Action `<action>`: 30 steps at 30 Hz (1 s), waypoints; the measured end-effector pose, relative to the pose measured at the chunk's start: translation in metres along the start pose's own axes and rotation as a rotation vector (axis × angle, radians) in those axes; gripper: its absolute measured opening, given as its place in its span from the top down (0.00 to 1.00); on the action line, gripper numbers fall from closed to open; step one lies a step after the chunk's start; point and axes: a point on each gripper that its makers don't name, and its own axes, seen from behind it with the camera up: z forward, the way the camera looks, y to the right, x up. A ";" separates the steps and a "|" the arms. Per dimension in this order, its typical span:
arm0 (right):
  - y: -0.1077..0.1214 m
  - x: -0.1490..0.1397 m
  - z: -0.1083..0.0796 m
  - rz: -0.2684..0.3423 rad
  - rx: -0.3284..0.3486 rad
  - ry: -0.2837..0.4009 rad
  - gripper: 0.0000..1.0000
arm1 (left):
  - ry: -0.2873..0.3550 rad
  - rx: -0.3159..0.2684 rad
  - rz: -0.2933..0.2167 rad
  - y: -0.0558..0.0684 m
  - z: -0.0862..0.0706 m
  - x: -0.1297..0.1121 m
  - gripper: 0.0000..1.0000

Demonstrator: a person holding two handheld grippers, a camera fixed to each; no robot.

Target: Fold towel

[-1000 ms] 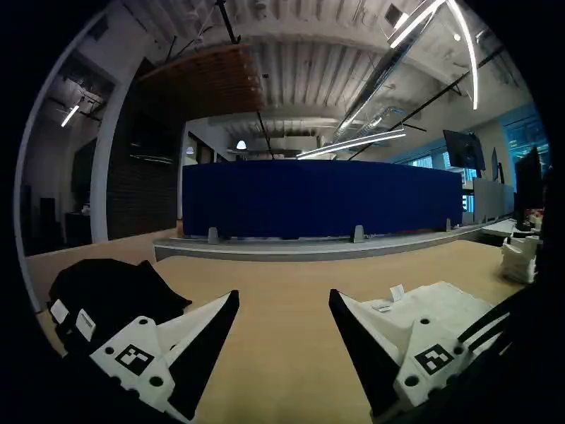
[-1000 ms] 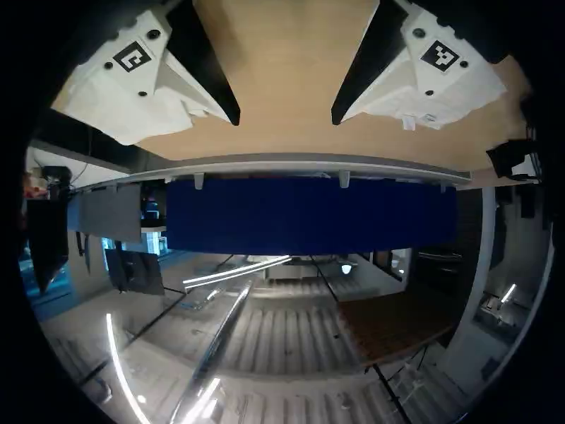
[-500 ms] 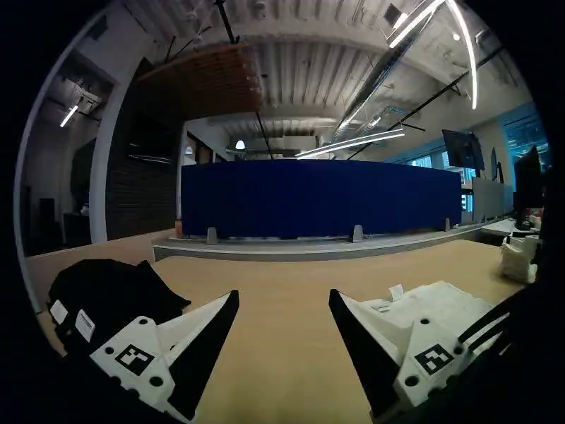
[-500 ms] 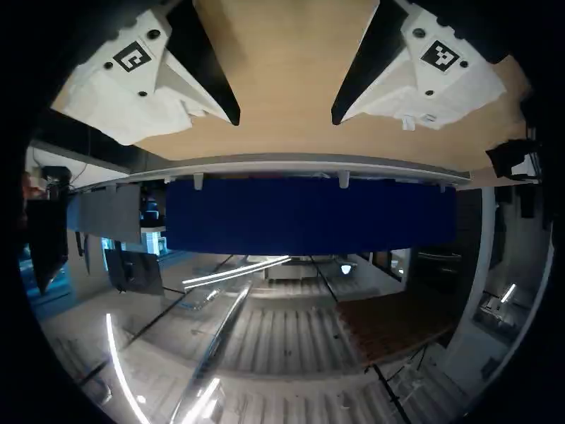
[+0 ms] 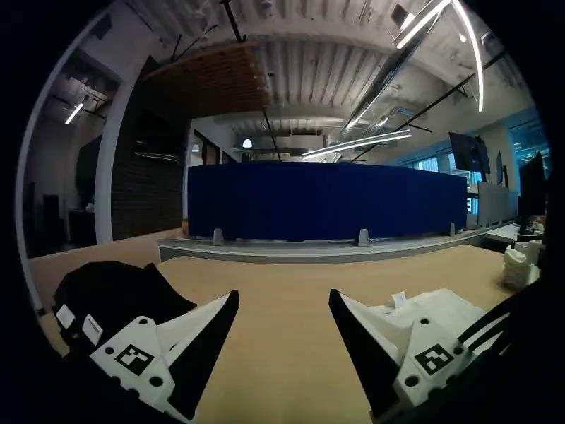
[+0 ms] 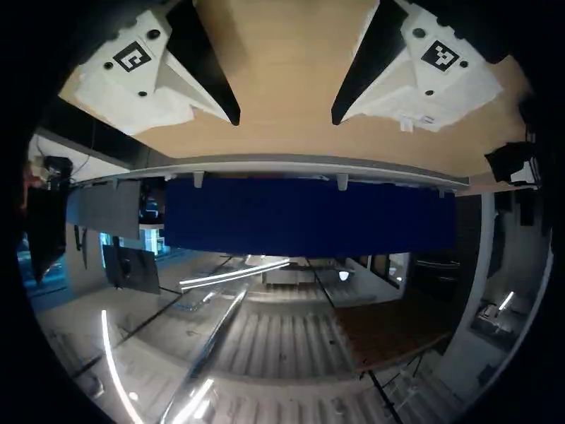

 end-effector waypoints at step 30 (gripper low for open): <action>0.003 0.196 -0.021 0.012 0.018 0.001 0.00 | -0.034 -0.072 0.017 0.033 -0.008 0.203 0.06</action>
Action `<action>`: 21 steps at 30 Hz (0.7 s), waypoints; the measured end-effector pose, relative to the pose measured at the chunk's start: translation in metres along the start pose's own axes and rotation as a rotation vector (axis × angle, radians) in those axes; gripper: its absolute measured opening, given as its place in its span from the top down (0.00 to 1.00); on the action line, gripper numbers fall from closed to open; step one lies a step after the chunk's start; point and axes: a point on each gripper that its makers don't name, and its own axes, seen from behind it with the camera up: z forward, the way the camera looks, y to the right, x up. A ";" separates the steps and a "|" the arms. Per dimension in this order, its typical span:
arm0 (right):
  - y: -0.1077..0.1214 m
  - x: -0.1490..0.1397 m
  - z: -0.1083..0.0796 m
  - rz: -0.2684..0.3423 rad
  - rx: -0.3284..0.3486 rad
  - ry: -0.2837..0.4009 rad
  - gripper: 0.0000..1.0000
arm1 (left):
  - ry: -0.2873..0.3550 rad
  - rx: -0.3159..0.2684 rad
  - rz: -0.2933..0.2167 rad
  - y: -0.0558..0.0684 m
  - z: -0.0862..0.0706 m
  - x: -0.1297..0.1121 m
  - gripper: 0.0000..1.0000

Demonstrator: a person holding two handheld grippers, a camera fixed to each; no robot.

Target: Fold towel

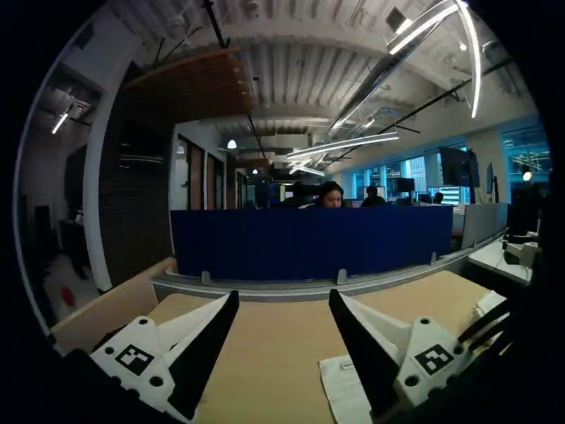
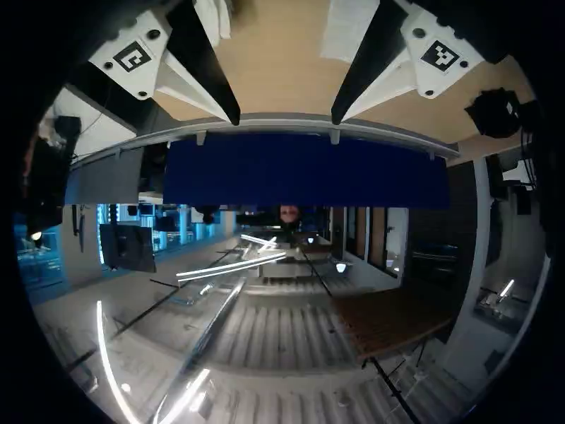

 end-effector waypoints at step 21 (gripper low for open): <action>-0.005 0.025 0.001 -0.040 0.030 -0.012 0.00 | -0.081 -0.064 -0.009 0.005 -0.011 0.004 0.06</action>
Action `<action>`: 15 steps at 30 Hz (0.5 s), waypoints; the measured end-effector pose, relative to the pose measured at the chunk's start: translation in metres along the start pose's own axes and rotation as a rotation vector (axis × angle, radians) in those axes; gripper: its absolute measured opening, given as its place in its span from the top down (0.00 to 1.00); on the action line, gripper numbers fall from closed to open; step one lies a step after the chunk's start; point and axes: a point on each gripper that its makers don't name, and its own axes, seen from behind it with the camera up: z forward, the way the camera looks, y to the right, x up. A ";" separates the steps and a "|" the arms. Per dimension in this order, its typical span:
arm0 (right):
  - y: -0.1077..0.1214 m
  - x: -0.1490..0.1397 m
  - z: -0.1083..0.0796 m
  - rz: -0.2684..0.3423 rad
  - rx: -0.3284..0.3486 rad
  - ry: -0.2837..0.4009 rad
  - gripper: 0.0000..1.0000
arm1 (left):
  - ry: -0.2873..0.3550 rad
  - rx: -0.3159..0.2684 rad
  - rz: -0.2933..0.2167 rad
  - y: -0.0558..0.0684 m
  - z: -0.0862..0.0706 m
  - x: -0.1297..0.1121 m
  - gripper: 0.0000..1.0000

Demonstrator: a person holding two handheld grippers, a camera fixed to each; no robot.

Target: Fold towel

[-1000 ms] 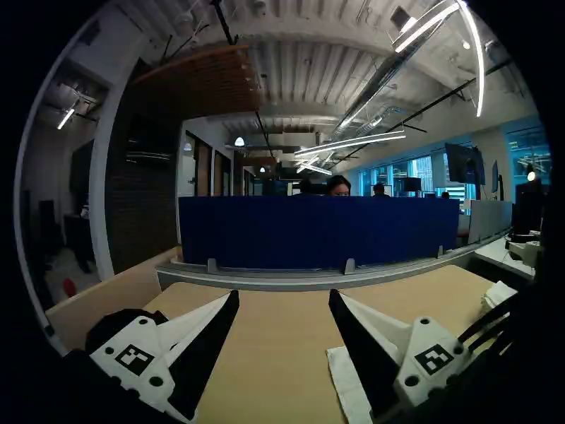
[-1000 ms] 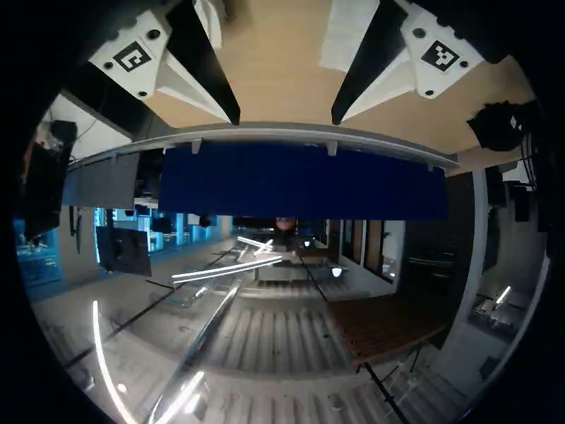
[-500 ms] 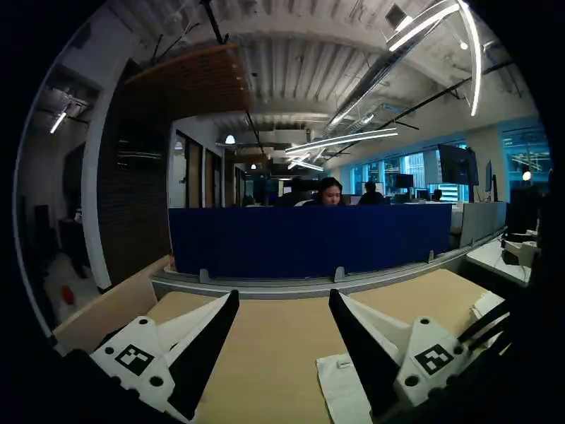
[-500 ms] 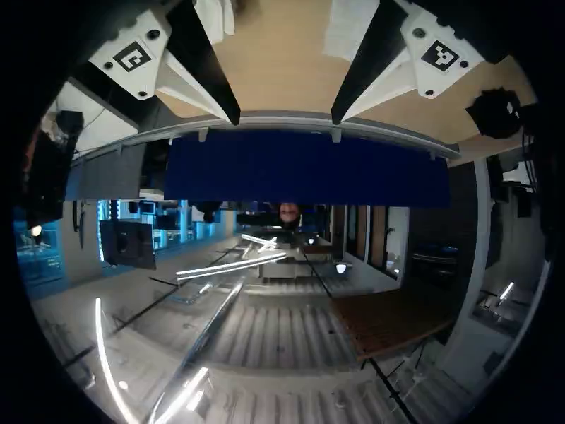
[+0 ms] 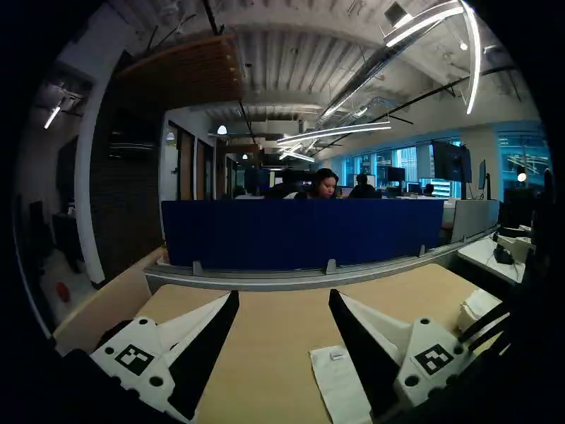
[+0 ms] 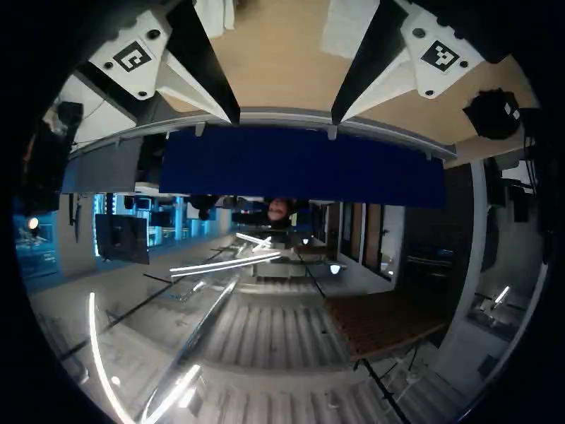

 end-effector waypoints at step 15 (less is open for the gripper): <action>-0.048 -0.051 0.003 -0.120 0.268 -0.226 0.00 | -0.161 -0.198 0.096 0.039 0.001 -0.047 0.06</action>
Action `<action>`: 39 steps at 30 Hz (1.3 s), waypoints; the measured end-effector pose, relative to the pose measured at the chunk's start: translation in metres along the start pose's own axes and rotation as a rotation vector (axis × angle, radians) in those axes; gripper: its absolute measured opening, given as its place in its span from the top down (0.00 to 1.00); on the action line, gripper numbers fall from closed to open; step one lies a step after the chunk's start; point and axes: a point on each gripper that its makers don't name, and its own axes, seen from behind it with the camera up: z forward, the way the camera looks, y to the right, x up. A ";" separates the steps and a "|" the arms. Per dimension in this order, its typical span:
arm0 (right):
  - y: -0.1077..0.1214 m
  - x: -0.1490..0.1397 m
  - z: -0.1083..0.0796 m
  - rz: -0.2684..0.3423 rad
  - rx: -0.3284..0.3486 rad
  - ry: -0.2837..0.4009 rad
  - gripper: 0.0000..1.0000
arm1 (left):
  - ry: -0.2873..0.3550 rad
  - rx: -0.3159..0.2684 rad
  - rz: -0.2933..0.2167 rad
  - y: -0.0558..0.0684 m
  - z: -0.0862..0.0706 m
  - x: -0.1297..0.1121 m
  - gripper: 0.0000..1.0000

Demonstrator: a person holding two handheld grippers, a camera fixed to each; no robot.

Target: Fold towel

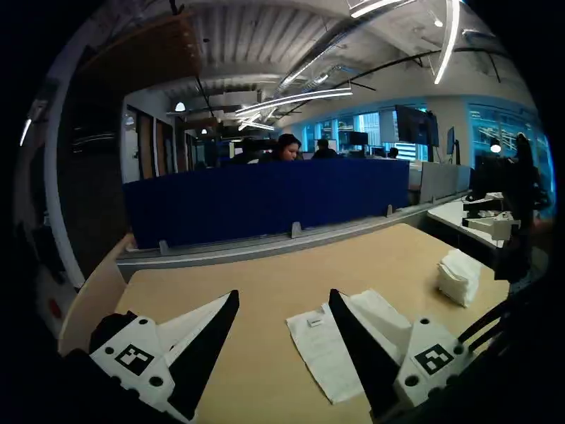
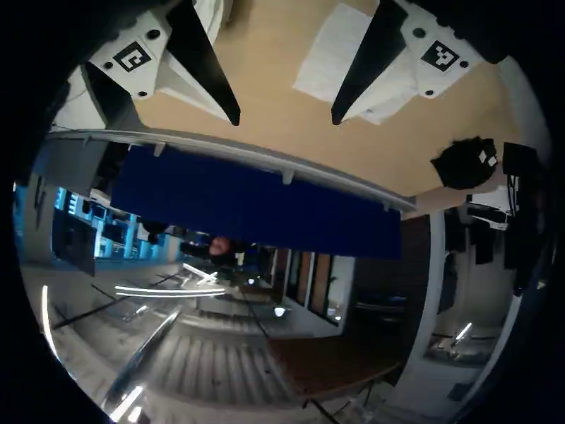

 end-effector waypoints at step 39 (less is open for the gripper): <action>-0.061 -0.203 0.028 -0.025 0.152 -0.336 0.00 | -0.351 -0.209 0.108 0.078 0.043 -0.208 0.06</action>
